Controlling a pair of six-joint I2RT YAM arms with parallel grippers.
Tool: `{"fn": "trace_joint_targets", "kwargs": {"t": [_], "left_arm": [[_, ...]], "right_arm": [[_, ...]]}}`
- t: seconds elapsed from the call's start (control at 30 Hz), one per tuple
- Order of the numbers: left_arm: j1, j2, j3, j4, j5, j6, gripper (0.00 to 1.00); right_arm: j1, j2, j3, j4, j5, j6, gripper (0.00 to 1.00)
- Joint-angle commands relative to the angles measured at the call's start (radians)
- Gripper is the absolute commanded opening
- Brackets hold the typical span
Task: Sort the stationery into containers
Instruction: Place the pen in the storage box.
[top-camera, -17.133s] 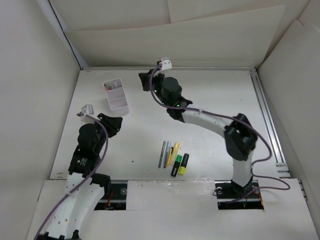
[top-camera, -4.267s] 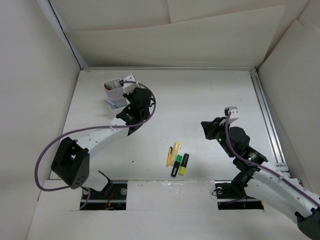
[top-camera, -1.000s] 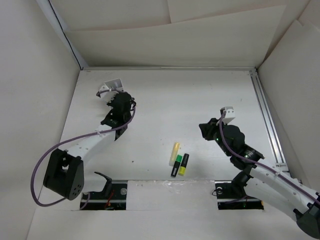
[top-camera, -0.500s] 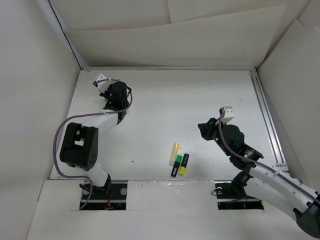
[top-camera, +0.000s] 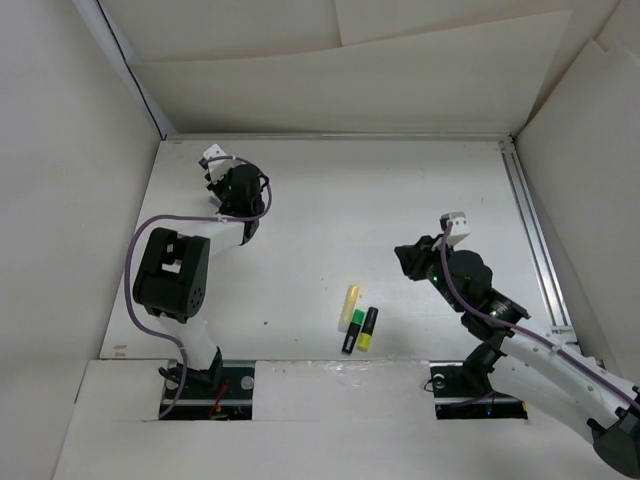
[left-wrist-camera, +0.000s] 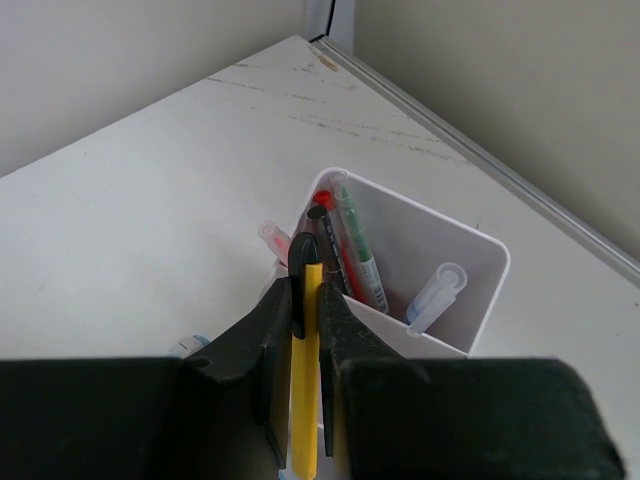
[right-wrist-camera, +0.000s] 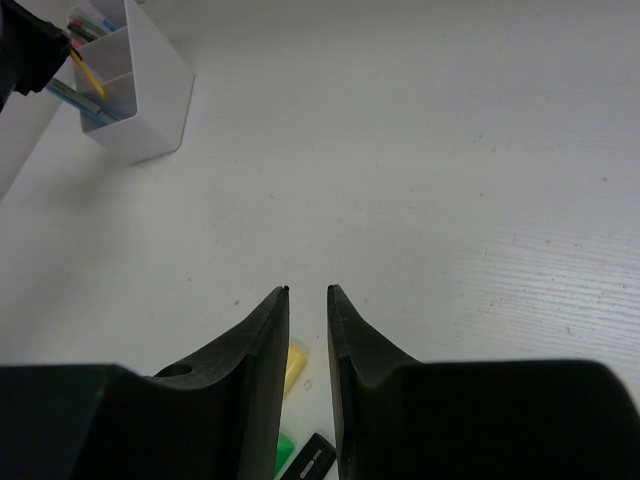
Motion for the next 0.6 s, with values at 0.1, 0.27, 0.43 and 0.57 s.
{"fn": "trace_joint_targets", "kwargs": {"t": [0.1,0.27,0.43,0.57], "left_arm": [[-0.035,0.003,0.041,0.099,-0.074,0.094,0.0],[-0.045,0.013,0.041,0.123,-0.083,0.122,0.0],[-0.045,0.013,0.041,0.112,-0.092,0.122,0.0],[-0.045,0.022,0.065,0.084,-0.092,0.122,0.0]], "right_arm": [[-0.006,-0.021,0.015,0.061,-0.018,-0.015,0.27],[-0.006,-0.03,0.015,0.061,-0.018,-0.015,0.27],[-0.006,-0.049,0.005,0.061,-0.018,-0.024,0.27],[-0.006,-0.058,0.005,0.061,-0.018,-0.024,0.27]]}}
